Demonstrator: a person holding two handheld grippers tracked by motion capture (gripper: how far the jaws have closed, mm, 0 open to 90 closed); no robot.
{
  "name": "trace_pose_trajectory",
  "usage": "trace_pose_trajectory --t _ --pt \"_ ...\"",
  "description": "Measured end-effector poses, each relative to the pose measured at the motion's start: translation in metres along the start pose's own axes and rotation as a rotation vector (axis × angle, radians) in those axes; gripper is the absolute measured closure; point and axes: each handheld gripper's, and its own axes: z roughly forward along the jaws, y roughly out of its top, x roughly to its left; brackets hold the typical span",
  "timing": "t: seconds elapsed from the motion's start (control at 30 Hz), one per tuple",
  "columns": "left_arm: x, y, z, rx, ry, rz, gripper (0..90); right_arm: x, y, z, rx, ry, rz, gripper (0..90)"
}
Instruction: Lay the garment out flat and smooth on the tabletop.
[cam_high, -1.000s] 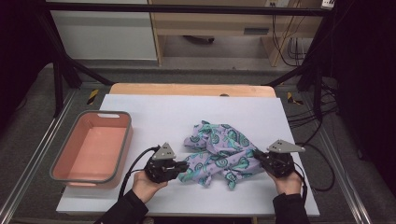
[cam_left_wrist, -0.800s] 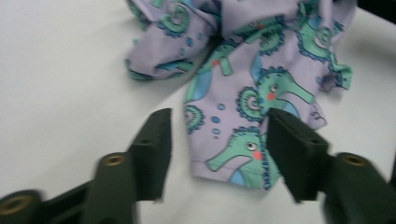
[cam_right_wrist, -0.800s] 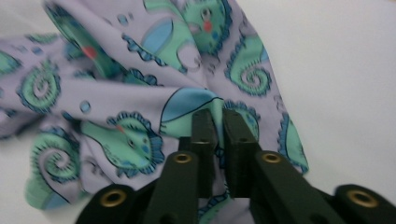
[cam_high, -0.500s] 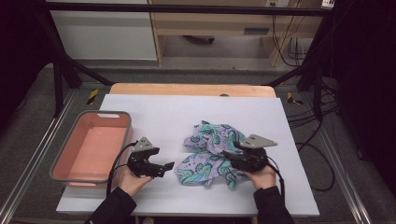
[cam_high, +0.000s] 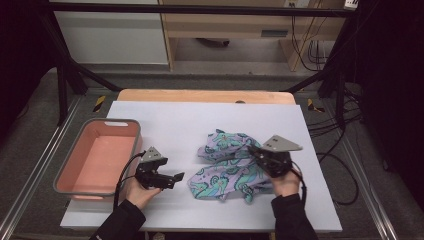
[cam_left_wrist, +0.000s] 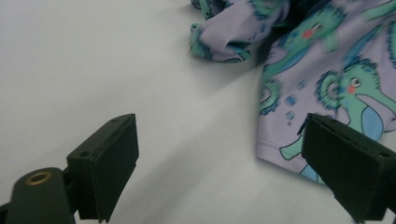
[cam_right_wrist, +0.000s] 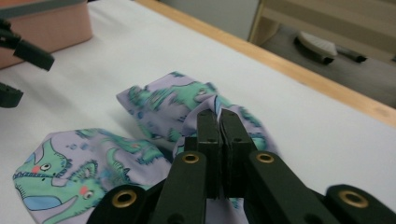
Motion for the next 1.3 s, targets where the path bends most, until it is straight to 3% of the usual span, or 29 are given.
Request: trace_pose_trajectory --t 0.13,0.2,0.27,0.3,0.4,0.43,0.5,0.53,0.57,0.6,0.7,0.77,0.9,0.93,0.97,1.0,1.07,1.1,1.13,1.17,1.2,1.23,1.27,1.3 --pt "0.0 0.0 0.0 0.0 -0.002 0.002 10.6 -0.017 -0.002 -0.022 -0.02 -0.044 0.022 88.3" --pt "0.0 0.0 0.0 -0.001 -0.001 0.002 10.6 -0.03 -0.012 -0.032 0.005 -0.083 0.032 88.2" --pt "0.0 0.0 0.0 -0.001 0.0 0.004 10.6 -0.035 -0.024 -0.032 0.05 -0.109 0.031 88.2" --pt "0.0 0.0 0.0 -0.002 0.001 0.006 10.6 -0.035 -0.024 -0.032 0.05 -0.109 0.031 88.2" --pt "0.0 0.0 0.0 -0.004 0.004 0.01 10.6 -0.04 -0.045 -0.024 0.119 -0.117 0.047 86.9" --pt "0.0 0.001 0.0 -0.007 0.007 0.009 10.6 -0.04 -0.053 -0.021 0.134 -0.099 0.07 79.8" --pt "0.0 0.001 0.0 -0.009 0.01 0.01 10.6 -0.035 -0.054 -0.018 0.104 -0.073 0.076 64.7" --pt "0.0 0.001 0.0 -0.009 0.01 0.01 10.6 -0.035 -0.054 -0.018 0.104 -0.073 0.076 64.7" --pt "0.0 0.001 0.0 -0.01 0.01 0.009 10.6 -0.026 -0.047 -0.015 0.079 -0.052 0.05 53.9" --pt "0.0 0.001 0.0 -0.01 0.01 0.009 10.6 -0.026 -0.047 -0.015 0.079 -0.052 0.05 53.9" --pt "-0.001 0.001 -0.001 -0.012 0.014 0.014 10.6 -0.009 -0.032 -0.004 0.051 -0.005 0.03 43.5" --pt "0.0 0.001 -0.002 -0.015 0.016 0.018 10.5 0.005 -0.022 0.009 0.047 0.031 0.005 36.9" --pt "0.0 0.001 -0.004 -0.019 0.018 0.016 10.5 0.034 -0.012 0.043 0.078 0.112 -0.02 34.7" --pt "0.001 0.001 -0.004 -0.019 0.016 0.015 10.5 0.05 -0.013 0.064 0.125 0.148 -0.047 35.5" --pt "0.001 0.001 -0.004 -0.019 0.016 0.016 10.5 0.057 -0.015 0.074 0.152 0.151 -0.068 38.0" --pt "0.001 0.001 -0.004 -0.019 0.016 0.016 10.5 0.057 -0.015 0.074 0.152 0.151 -0.068 38.0" --pt "0.0 0.001 -0.004 -0.018 0.016 0.015 10.5 0.067 -0.021 0.092 0.204 0.163 -0.09 42.8" --pt "0.0 0.001 -0.004 -0.017 0.014 0.018 10.5 0.072 -0.026 0.105 0.255 0.159 -0.109 51.5" --pt "0.0 0.001 -0.004 -0.017 0.014 0.018 10.5 0.072 -0.026 0.105 0.255 0.159 -0.109 51.5" --pt "0.0 0.001 -0.004 -0.018 0.014 0.019 10.5 0.073 -0.027 0.108 0.279 0.147 -0.122 70.0" --pt "0.0 0.001 -0.004 -0.018 0.015 0.02 10.5 0.073 -0.027 0.108 0.279 0.147 -0.122 70.0" --pt "0.001 0.001 -0.004 -0.016 0.013 0.017 10.5 0.069 -0.025 0.104 0.28 0.159 -0.125 86.4" --pt "0.001 0.001 -0.004 -0.016 0.013 0.017 10.5 0.069 -0.025 0.104 0.28 0.159 -0.125 86.4" --pt "0.001 0.0 -0.004 -0.016 0.015 0.016 10.5 0.062 -0.019 0.094 0.243 0.152 -0.101 87.6"
